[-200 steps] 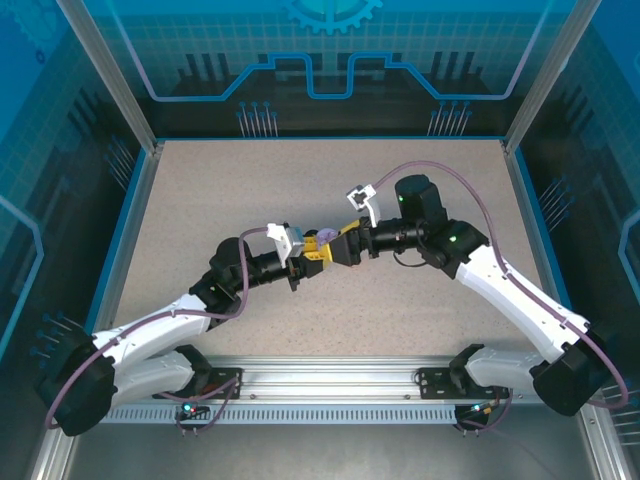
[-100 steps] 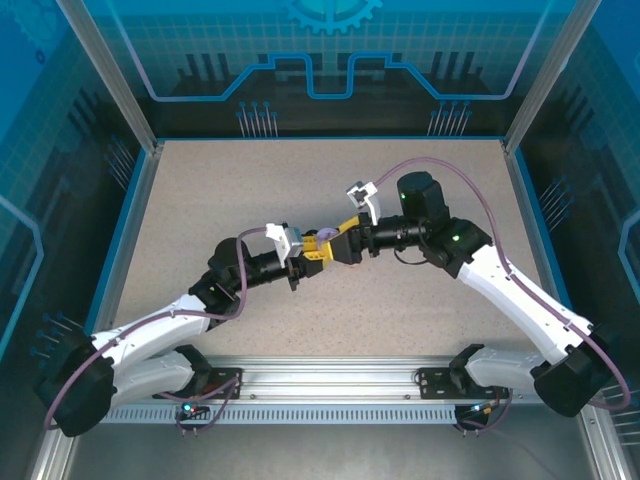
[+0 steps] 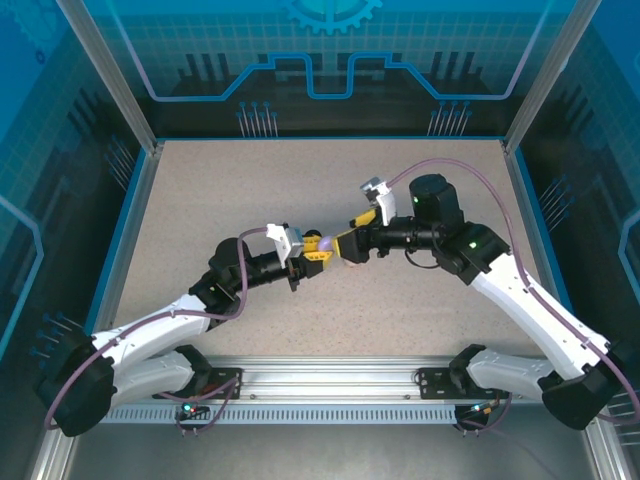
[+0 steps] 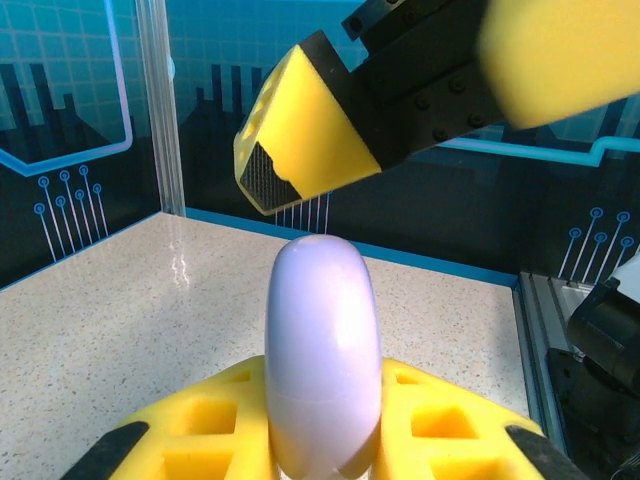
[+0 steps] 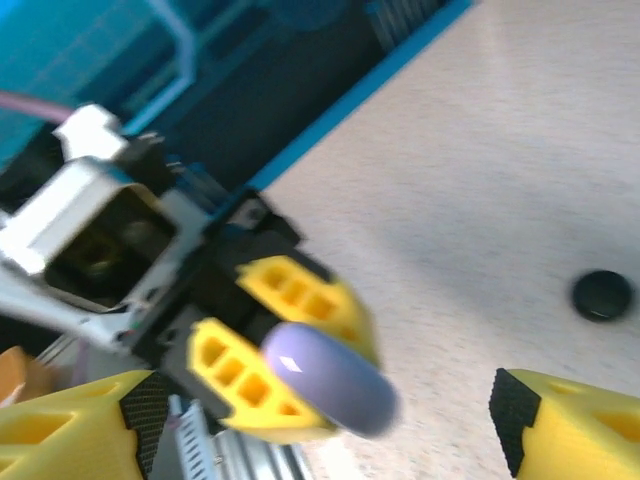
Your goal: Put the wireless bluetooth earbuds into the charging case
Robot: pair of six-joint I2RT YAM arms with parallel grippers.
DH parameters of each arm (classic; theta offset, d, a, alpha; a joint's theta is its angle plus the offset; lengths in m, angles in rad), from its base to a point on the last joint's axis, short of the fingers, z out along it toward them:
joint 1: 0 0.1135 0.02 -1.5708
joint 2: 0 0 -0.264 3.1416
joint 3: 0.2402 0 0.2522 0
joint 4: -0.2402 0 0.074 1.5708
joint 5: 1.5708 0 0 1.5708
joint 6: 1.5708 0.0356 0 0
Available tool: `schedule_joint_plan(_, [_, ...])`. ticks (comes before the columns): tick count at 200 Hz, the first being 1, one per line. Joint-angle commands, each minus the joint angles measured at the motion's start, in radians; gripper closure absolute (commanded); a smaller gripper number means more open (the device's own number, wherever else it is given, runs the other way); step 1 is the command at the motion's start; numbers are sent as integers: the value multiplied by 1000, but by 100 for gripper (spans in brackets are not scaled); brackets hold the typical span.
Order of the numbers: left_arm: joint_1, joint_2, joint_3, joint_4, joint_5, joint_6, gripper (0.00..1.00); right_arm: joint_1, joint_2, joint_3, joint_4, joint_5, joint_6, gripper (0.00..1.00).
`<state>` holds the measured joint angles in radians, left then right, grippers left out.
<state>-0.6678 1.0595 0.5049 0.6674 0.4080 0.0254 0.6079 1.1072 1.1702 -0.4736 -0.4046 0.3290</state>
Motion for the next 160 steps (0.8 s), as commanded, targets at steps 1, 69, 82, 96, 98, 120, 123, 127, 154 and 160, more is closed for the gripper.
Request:
schedule_joint_plan(1, [-7,-5,29,-27,1,1,99,-4,-62,6,-167,398,-11,6])
schedule_joint_plan(69, [-8,115,-27,-119,-73,-293,100,-86,-36,-284,-184,531,110,0])
schedule_joint_plan(82, [-7,170,-27,-159,-90,-387,100,-88,-25,-317,-181,546,119,0])
schedule_joint_plan(96, [-7,234,-21,-189,-96,-476,100,-89,-18,-325,-183,557,118,0])
schedule_joint_plan(98, [-7,244,-20,-191,-93,-488,100,-88,-18,-325,-183,559,118,0])
schedule_joint_plan(120, [-7,336,18,-257,-69,-589,100,-88,-20,-314,-192,583,113,0])
schedule_joint_plan(123, [-7,348,27,-275,-69,-599,100,-89,-22,-313,-193,588,113,0])
schedule_joint_plan(127, [-8,361,40,-304,-71,-611,100,-89,-25,-311,-194,592,112,0])
schedule_joint_plan(154, [-6,447,122,-496,-84,-639,100,-91,-47,-310,-197,606,111,0])
schedule_joint_plan(160, [-7,463,131,-520,-88,-636,100,-91,-51,-312,-198,608,110,0])
